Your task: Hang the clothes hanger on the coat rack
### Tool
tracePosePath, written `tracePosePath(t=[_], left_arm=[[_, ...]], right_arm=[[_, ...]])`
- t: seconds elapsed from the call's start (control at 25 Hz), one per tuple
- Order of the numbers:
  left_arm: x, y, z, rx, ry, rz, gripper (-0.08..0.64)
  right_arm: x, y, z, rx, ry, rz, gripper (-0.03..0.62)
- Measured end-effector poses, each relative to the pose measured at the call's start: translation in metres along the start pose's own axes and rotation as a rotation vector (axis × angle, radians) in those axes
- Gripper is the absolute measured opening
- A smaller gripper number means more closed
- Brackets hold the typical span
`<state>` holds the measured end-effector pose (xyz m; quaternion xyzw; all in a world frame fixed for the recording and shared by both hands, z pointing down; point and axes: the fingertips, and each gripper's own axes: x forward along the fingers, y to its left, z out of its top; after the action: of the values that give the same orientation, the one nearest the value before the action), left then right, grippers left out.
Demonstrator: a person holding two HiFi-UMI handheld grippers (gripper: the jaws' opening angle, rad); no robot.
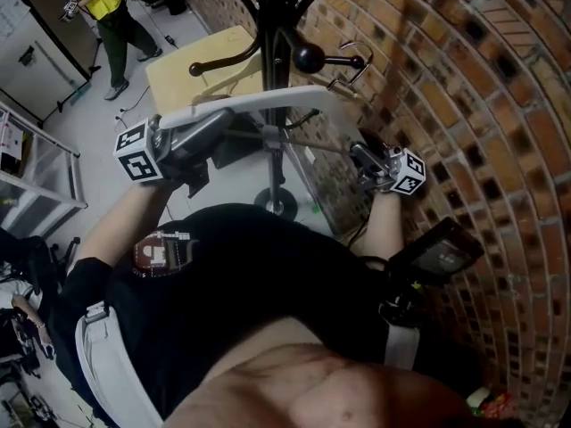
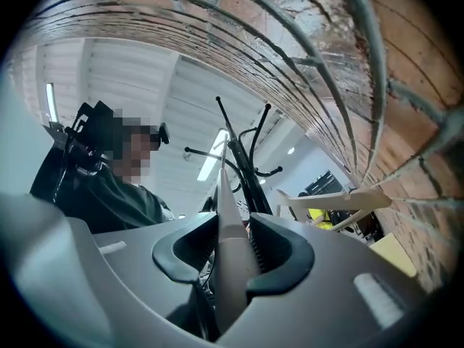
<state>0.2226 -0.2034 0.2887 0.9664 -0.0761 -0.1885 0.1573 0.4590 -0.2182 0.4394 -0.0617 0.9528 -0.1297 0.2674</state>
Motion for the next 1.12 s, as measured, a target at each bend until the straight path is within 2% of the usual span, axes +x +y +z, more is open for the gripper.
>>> tracePosePath(t=[0.48,1.12], left_arm=[[0.004,0.018,-0.01,0.001,0.035,0.069,0.098],[-0.027,0.027,-0.007,0.008,0.002,0.145,0.097]], right_arm=[[-0.006,-0.025,-0.014,0.045,-0.023,0.007,0.152],[0.019,-0.043,-0.033,0.094,0.012,0.051,0.152]])
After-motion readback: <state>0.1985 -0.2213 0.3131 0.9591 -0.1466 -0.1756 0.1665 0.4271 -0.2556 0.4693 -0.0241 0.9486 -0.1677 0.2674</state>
